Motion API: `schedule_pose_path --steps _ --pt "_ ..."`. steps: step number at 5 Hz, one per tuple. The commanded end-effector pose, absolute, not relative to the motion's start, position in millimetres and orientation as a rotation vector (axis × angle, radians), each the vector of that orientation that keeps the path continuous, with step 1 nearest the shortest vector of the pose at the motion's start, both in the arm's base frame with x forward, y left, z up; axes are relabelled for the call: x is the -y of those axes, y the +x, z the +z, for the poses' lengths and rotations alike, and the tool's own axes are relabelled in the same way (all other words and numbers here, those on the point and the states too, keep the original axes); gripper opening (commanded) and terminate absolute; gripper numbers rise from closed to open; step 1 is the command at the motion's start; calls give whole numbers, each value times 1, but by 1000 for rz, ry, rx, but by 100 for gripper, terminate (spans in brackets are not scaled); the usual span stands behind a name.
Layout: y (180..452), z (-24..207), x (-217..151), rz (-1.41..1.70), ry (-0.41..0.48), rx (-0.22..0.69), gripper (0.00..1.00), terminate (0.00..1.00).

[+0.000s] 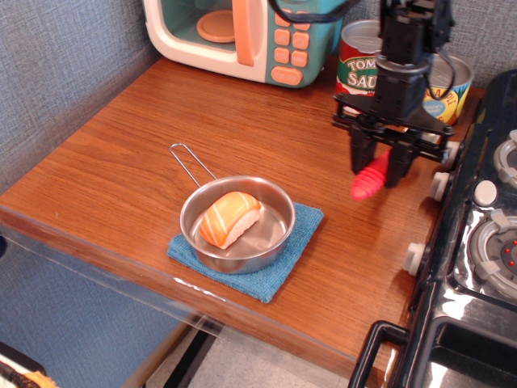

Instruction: Place the spoon in the space between the blue cloth and the can with the yellow label.

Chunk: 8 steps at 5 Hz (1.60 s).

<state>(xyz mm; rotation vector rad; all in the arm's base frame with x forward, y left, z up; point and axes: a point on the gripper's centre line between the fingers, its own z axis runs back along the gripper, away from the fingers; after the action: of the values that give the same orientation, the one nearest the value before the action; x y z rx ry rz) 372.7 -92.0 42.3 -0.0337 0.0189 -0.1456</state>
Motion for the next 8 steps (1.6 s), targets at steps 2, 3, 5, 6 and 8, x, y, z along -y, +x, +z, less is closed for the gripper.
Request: schedule_pose_path --steps 2,3,5,6,8 --pt "373 38 70 -68 -8 29 0 0" --pt "370 33 63 -57 5 21 0 0" --pt "366 25 59 -58 6 -4 100 0" --pt "366 35 61 -111 2 33 100 0" --pt "354 106 54 -170 -14 208 100 0"
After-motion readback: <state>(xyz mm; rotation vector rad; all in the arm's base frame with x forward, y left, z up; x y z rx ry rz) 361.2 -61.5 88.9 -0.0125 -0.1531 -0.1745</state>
